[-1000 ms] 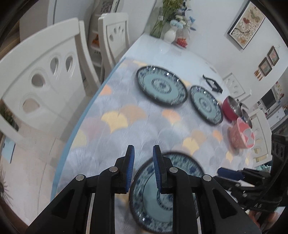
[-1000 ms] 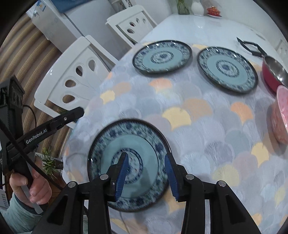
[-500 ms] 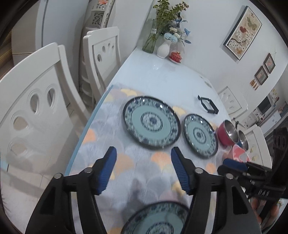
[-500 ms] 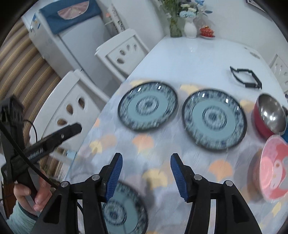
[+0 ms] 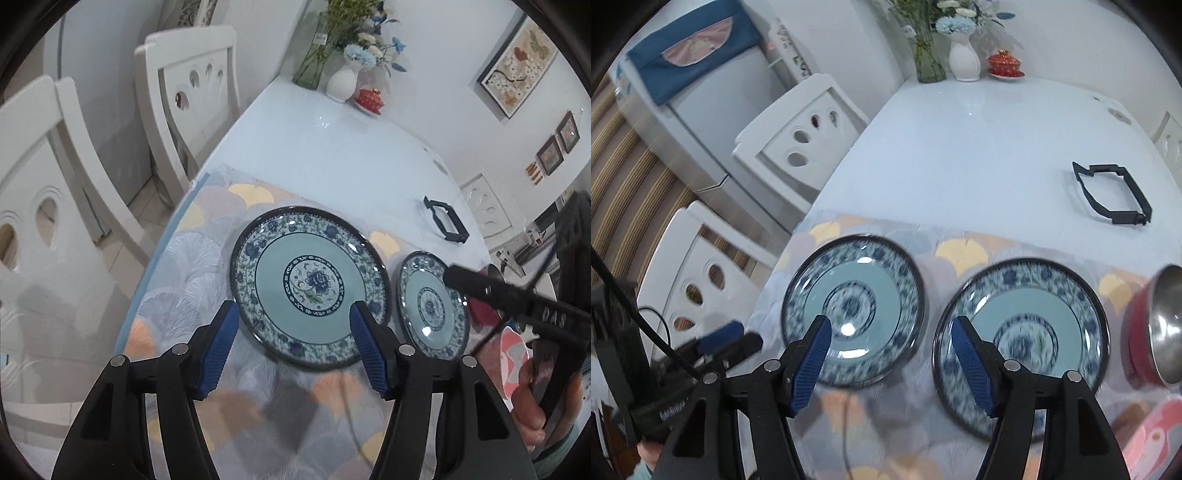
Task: Organize plates and bowls
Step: 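Grip the rim of the second patterned plate with both grippers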
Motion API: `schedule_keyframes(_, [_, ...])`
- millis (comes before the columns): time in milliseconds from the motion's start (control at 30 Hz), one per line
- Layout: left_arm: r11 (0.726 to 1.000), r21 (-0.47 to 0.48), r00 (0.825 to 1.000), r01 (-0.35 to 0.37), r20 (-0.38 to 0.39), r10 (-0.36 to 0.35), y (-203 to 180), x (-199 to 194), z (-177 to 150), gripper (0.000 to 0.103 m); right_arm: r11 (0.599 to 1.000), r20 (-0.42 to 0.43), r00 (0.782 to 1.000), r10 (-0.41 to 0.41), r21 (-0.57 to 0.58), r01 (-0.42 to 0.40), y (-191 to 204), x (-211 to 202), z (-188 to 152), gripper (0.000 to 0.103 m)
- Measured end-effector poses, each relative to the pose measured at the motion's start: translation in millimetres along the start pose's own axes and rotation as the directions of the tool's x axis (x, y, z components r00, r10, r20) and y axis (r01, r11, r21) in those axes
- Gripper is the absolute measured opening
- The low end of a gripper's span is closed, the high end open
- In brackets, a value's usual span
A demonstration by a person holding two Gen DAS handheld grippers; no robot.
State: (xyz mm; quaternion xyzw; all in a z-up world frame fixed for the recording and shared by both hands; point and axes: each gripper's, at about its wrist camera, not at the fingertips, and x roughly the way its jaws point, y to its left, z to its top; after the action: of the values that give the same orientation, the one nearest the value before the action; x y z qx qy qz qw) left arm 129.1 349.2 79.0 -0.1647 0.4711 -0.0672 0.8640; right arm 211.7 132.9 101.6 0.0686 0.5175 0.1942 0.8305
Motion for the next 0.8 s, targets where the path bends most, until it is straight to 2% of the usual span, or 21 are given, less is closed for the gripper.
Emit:
schedule_keyframes(367, [0.990, -0.138, 0.997, 0.019, -0.076, -0.030, 32.7, 36.1, -2.2, 0.059, 0.999, -0.040, 0.998, -0.047, 0.004, 0.047, -5.5, 54.0, 30.1, 0.065])
schedule_keyframes(533, [0.987, -0.157, 0.995, 0.031, -0.091, -0.046, 37.4, 45.6, -2.2, 0.053, 0.999, -0.071, 0.996, -0.048, -0.009, 0.048, -5.2, 75.5, 33.9, 0.056])
schedule_keyframes(800, [0.988, -0.147, 0.992, 0.036, -0.112, -0.053, 35.8, 58.6, -2.7, 0.038, 0.999, -0.106, 0.994, -0.035, -0.006, 0.035, -8.2, 99.1, 38.1, 0.048])
